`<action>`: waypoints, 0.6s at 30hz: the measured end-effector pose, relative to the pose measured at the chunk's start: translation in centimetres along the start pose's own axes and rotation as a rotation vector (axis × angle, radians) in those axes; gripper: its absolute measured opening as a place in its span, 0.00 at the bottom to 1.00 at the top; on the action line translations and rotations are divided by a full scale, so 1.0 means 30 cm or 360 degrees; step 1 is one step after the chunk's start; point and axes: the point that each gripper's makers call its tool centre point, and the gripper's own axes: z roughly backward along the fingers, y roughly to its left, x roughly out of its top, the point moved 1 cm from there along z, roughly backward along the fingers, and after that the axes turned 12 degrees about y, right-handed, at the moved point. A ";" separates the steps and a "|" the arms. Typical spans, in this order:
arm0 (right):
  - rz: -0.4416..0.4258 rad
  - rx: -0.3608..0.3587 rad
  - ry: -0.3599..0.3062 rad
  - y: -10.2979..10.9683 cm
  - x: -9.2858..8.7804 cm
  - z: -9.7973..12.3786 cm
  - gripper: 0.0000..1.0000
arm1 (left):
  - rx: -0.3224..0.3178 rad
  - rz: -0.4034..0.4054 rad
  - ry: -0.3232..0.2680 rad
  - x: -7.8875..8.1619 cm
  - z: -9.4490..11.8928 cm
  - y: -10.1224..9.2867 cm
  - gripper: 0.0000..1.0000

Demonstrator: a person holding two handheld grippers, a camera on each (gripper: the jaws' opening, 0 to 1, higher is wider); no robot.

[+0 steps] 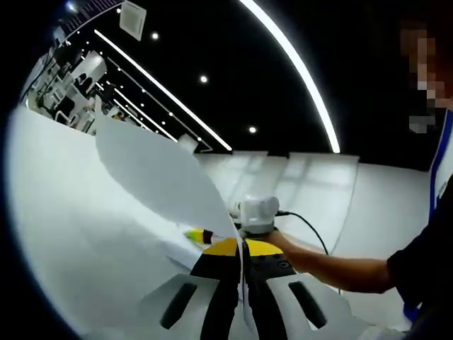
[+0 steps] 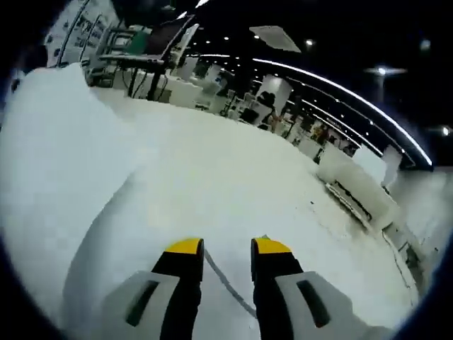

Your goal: Organize the stack of printing papers by aligning and flattening the scattered papers on the table

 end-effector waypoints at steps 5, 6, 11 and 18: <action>-0.0041 0.0058 0.0005 -0.027 -0.021 -0.020 0.25 | -0.0003 0.0003 -0.0002 0.000 0.000 0.000 0.06; -0.0111 0.0077 -0.0013 -0.017 -0.015 -0.019 0.26 | -0.0002 0.0004 -0.0002 0.000 0.000 0.000 0.06; -0.0277 0.0143 -0.0097 -0.018 0.011 -0.005 0.32 | -0.0004 0.0003 0.0000 -0.001 -0.001 -0.001 0.06; -0.0349 0.0129 -0.0043 -0.027 -0.026 -0.044 0.34 | -0.0002 0.0003 0.0002 -0.002 -0.003 0.001 0.06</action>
